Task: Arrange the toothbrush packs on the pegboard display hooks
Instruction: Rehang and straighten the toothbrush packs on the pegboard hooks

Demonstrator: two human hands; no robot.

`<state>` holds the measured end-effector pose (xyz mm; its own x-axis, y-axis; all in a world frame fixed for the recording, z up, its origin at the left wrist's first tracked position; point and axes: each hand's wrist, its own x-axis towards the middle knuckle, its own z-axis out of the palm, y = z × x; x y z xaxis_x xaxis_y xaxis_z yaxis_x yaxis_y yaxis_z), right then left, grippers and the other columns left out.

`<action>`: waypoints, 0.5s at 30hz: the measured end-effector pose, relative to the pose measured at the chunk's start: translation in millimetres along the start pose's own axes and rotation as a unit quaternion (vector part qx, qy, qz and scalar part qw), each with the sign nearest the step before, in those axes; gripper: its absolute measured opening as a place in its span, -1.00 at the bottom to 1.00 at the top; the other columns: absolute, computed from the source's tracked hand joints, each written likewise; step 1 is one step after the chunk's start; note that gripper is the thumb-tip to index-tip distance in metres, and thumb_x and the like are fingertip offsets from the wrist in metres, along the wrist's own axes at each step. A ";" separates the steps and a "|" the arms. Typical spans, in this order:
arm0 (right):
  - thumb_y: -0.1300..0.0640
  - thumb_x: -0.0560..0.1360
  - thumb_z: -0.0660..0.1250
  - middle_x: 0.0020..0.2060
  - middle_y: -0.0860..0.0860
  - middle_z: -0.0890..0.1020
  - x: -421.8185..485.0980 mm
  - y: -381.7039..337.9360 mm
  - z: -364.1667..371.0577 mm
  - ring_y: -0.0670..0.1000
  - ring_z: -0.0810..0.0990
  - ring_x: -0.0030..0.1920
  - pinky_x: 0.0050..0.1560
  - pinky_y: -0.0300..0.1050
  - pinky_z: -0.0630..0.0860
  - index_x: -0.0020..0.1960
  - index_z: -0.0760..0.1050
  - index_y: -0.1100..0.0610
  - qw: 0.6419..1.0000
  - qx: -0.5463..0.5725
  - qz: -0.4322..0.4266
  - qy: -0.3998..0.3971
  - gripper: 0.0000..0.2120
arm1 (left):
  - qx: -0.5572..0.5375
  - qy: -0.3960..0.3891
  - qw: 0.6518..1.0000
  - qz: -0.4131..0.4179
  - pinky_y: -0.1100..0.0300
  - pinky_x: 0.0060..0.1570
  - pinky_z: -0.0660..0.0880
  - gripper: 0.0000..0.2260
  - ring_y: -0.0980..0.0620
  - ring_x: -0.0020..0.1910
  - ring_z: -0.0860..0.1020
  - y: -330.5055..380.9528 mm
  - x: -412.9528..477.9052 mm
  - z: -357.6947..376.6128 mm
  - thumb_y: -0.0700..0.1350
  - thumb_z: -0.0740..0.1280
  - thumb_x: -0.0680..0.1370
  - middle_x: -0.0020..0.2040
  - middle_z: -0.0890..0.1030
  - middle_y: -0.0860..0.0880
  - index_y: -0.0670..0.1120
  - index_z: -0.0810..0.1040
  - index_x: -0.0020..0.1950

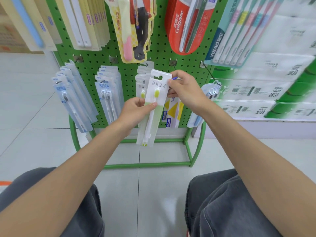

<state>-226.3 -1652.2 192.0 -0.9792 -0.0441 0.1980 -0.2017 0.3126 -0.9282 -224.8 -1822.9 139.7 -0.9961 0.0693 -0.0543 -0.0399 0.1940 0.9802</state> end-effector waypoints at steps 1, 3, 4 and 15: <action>0.27 0.62 0.18 -0.21 0.06 0.70 0.5 0.3 1.3 -0.05 0.66 -0.28 -0.13 -0.17 0.62 0.05 0.49 0.18 1.000 -0.016 -0.007 0.017 -0.88 | -0.019 0.001 1.000 -0.015 0.18 -0.05 0.57 -0.82 0.11 -0.08 0.59 -0.3 2.3 -1.4 -0.12 0.47 0.49 -0.06 0.59 0.01 -0.08 0.55 0.04; 0.24 0.58 0.20 -0.25 0.15 0.70 2.2 3.4 4.3 0.05 0.64 -0.29 -0.11 -0.02 0.63 0.04 0.53 0.12 0.996 -0.066 -0.020 0.049 -0.85 | -0.040 0.021 0.998 -0.037 0.05 0.19 0.55 -0.75 0.01 0.09 0.58 -0.3 6.2 -4.7 -0.21 0.43 0.49 0.08 0.56 -0.04 -0.07 0.52 0.14; 0.21 0.55 0.21 -0.29 0.19 0.68 3.4 5.4 5.1 0.11 0.60 -0.32 -0.10 0.05 0.63 0.02 0.55 0.09 0.992 -0.102 -0.029 0.068 -0.85 | -0.037 0.037 0.998 -0.037 0.02 0.23 0.53 -0.74 0.01 0.11 0.57 -1.0 8.3 -6.2 -0.23 0.41 0.50 0.07 0.55 -0.01 -0.06 0.52 0.17; 0.17 0.57 0.16 -0.49 -0.04 0.44 24.9 10.0 15.2 -0.01 0.34 -0.47 -0.32 0.01 0.45 -0.01 0.44 0.13 0.962 -0.216 -0.071 0.153 -0.91 | 0.049 0.079 0.996 0.015 0.31 -0.03 0.36 -0.63 0.18 0.06 0.46 -0.7 15.0 -6.4 -0.22 0.27 0.58 0.41 0.35 0.00 -0.01 0.38 0.39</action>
<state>-253.0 -1664.6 182.9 -0.8768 0.1462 0.4581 -0.2406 0.6915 -0.6812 -240.2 -1828.3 139.4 -0.9969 -0.0772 0.0125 -0.0104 0.2893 0.9572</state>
